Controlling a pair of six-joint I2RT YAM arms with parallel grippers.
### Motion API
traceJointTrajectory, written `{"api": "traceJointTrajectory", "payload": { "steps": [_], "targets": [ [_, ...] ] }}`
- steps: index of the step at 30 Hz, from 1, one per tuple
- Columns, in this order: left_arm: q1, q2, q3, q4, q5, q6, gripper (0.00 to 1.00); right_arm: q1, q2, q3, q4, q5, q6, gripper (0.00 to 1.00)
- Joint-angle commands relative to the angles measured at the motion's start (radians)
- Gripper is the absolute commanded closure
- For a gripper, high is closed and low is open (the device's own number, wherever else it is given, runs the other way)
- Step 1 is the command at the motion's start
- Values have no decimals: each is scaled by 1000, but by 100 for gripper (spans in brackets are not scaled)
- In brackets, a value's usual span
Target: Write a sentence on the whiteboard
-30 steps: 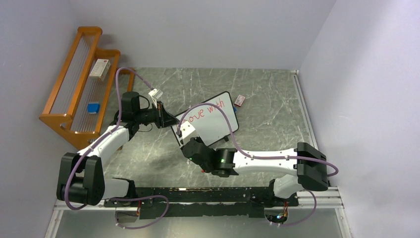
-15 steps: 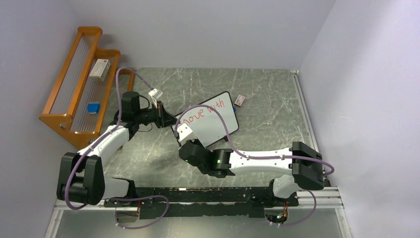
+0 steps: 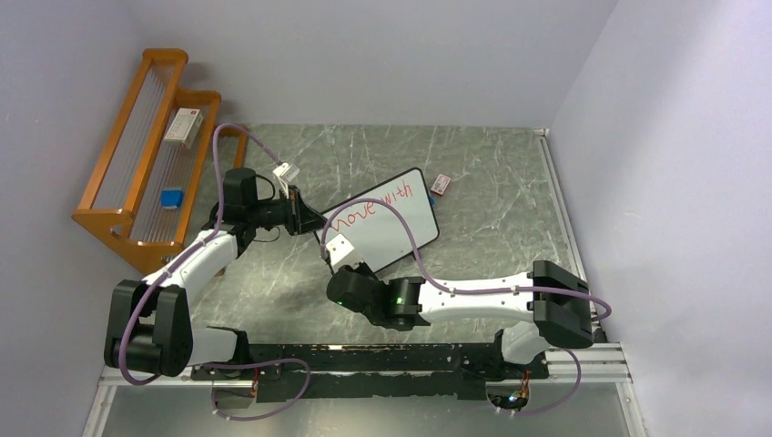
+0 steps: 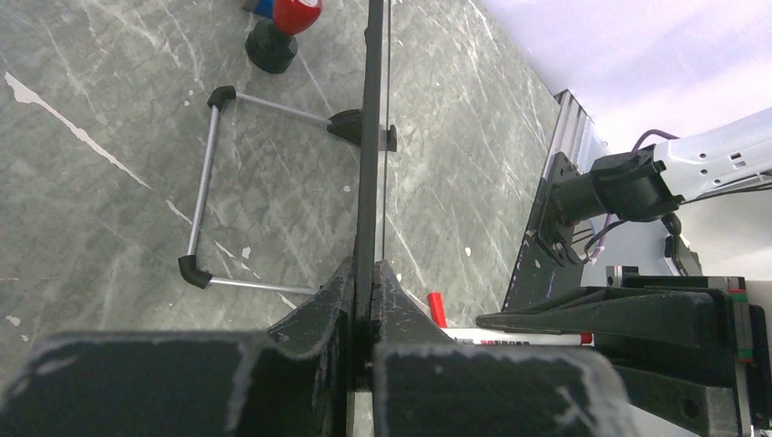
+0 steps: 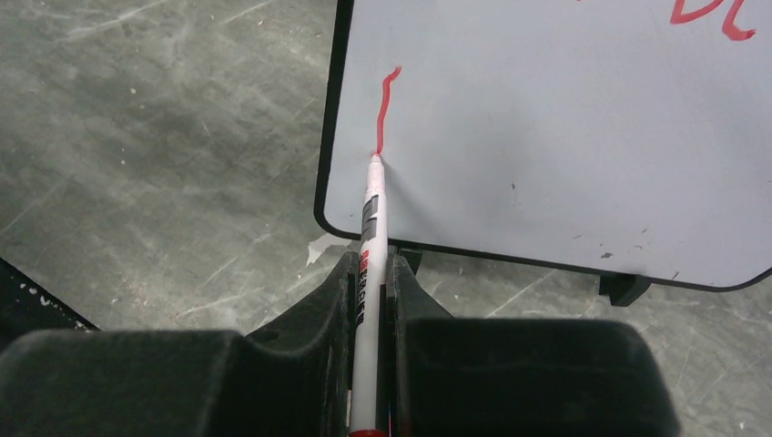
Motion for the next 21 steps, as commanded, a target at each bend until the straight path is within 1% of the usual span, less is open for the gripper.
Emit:
{"api": "traceJointTrajectory", "payload": {
  "steps": [1, 6, 15, 21],
  "targets": [
    [1, 17, -1, -77, -35, 21, 95, 16, 12, -7, -28, 16, 37, 100],
    [1, 20, 1, -82, -36, 24, 95, 18, 1, -4, -9, 25, 34, 100],
    [1, 26, 4, -85, -32, 24, 95, 16, -57, 11, 87, 78, -47, 100],
    [1, 25, 4, -88, -34, 28, 95, 2, -52, 21, 136, 78, -87, 100]
  ]
}}
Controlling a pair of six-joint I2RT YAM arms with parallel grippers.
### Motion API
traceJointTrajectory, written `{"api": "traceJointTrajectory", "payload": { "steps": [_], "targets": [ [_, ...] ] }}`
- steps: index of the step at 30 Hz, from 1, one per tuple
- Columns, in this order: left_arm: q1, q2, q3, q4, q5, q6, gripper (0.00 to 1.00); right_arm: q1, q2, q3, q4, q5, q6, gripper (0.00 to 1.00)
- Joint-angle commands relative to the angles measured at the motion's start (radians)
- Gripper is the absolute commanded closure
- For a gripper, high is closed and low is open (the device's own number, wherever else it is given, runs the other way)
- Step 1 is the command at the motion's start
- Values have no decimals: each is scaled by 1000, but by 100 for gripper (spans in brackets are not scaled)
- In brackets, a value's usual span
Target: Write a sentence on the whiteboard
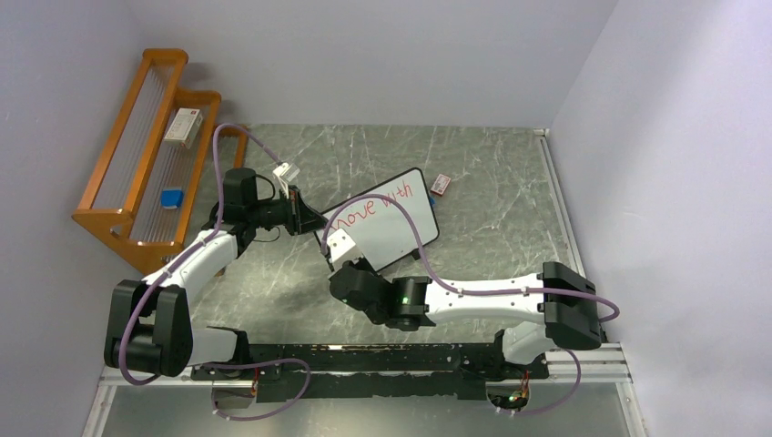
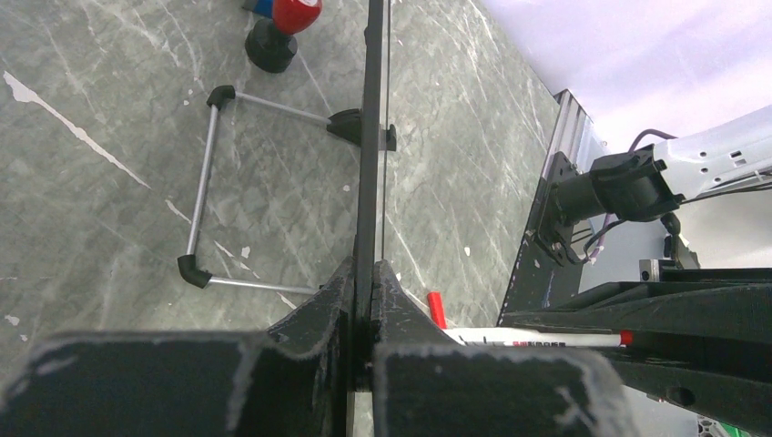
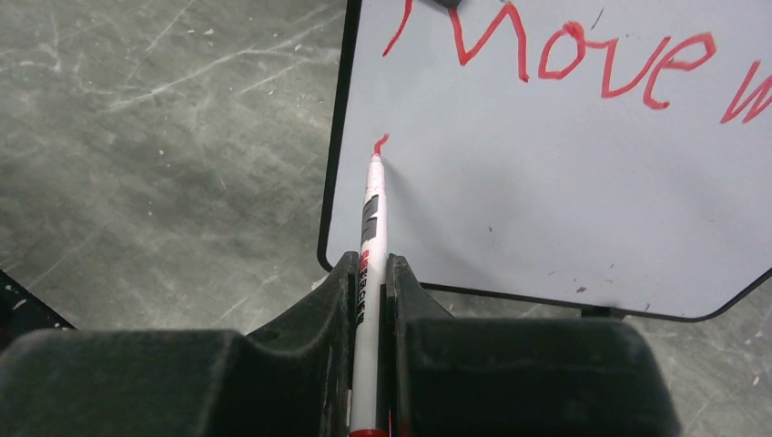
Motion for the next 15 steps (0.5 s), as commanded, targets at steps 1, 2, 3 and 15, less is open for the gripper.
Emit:
{"api": "traceJointTrajectory", "payload": {
  "steps": [1, 2, 3, 15],
  "targets": [
    [1, 26, 5, -87, -35, 28, 95, -12, -5, 22, 69, 27, -38, 100],
    [1, 26, 5, -87, -35, 28, 95, -16, 0, 24, 69, 24, -40, 100],
    [1, 26, 4, -87, -34, 28, 95, -18, 4, 25, 71, 22, -41, 100],
    [1, 26, 5, -87, -33, 28, 95, -41, 35, 25, 96, -9, -46, 100]
  ]
}}
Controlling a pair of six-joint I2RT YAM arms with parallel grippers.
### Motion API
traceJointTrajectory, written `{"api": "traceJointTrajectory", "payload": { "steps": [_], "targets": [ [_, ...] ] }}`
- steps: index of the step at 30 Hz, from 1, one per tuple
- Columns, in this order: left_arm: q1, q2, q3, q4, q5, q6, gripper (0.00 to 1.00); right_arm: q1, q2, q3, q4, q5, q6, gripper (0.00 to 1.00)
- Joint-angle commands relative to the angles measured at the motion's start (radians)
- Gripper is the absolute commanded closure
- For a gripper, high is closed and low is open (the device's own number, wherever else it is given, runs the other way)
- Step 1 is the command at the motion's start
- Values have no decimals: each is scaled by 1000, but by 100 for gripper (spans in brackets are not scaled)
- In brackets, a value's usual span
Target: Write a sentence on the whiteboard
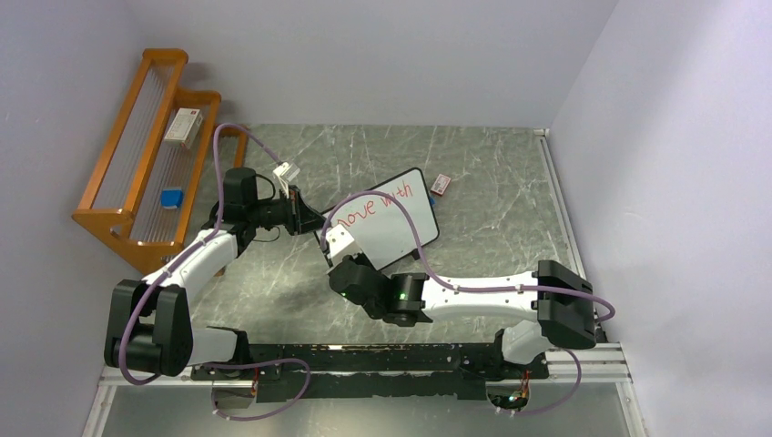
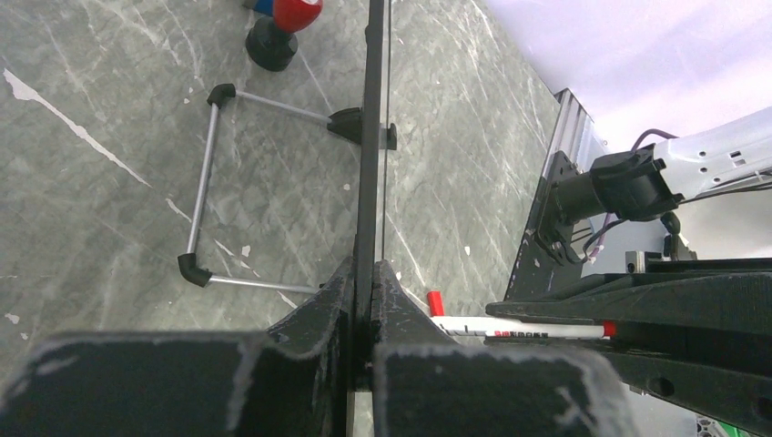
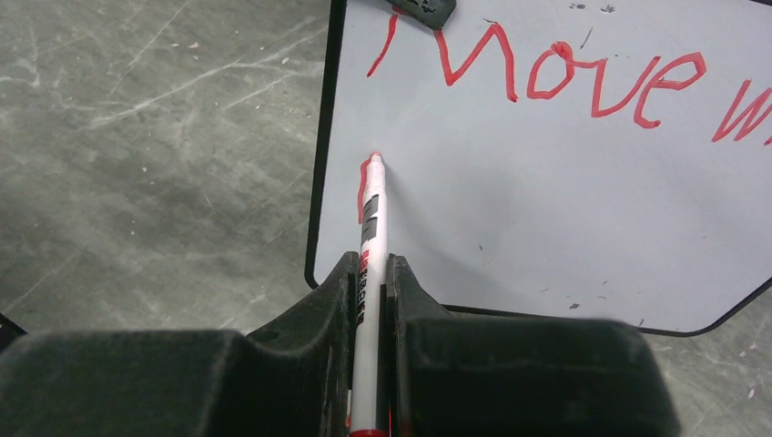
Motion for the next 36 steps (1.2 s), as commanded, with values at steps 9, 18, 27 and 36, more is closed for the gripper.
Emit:
{"api": "traceJointTrajectory", "payload": {
  "steps": [9, 18, 27, 36],
  "targets": [
    [2, 23, 0, -76, -31, 25, 95, -15, 32, 28, 31, 0, -3, 100],
    [1, 23, -1, -75, -32, 24, 95, -24, 20, 16, 2, 50, 24, 100],
    [1, 23, -1, -75, -33, 24, 95, -26, 1, -3, -22, 63, 57, 100],
    [1, 23, 0, -77, -35, 26, 95, -27, -11, -31, -50, 62, 97, 100]
  ]
}}
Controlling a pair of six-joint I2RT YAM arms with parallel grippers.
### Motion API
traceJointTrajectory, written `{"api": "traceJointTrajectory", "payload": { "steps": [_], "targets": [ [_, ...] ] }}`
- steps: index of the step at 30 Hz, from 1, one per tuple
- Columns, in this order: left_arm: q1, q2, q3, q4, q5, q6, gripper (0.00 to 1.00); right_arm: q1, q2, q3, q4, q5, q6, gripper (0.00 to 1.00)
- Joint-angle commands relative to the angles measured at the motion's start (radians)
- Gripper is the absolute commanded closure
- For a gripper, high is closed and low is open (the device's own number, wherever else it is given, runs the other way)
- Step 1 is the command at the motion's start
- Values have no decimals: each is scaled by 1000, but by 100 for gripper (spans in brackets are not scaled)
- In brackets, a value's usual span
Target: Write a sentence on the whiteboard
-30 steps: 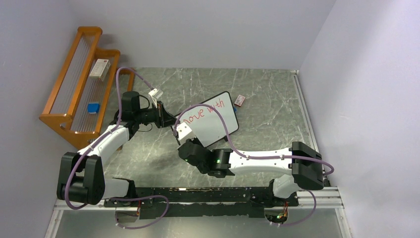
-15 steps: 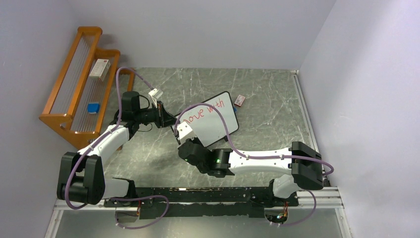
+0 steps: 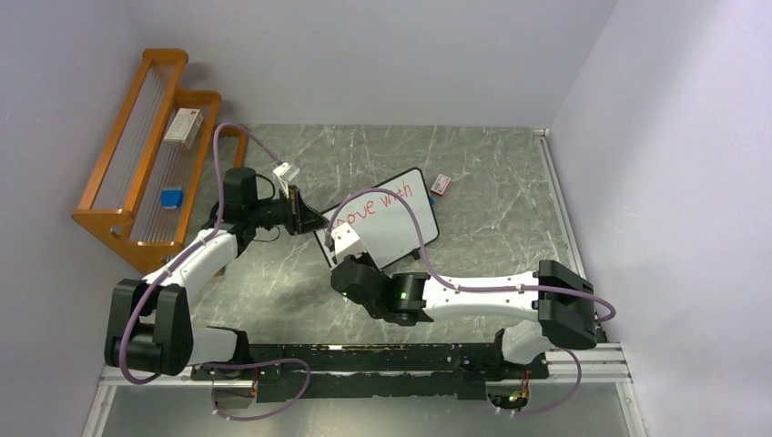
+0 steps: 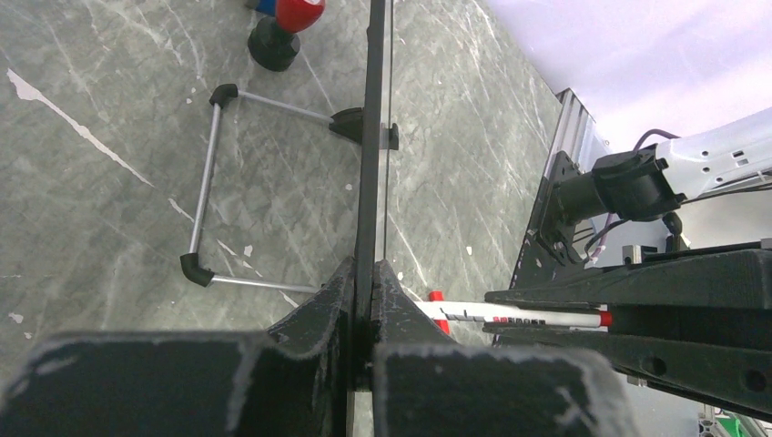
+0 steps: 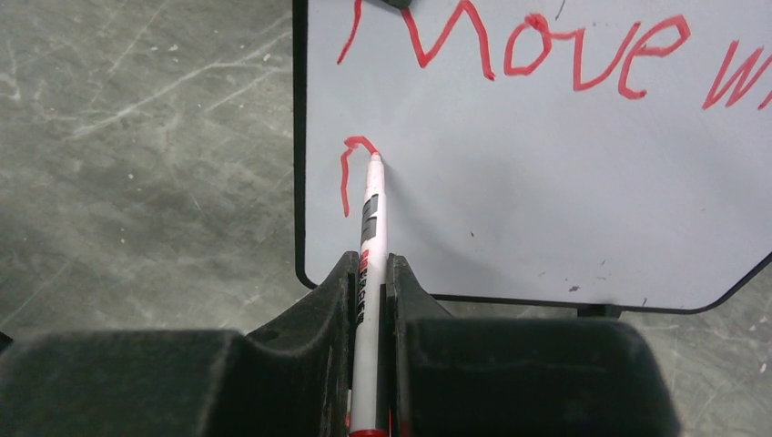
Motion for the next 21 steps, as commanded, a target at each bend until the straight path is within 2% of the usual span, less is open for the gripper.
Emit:
{"api": "traceJointTrajectory", "payload": {
  "steps": [1, 21],
  "targets": [
    [1, 20, -1, -77, -36, 22, 95, -17, -16, -31, -36, 38, 42, 100],
    [1, 23, 2, -82, -40, 25, 95, 11, 7, -22, -12, -46, 35, 100]
  ]
}}
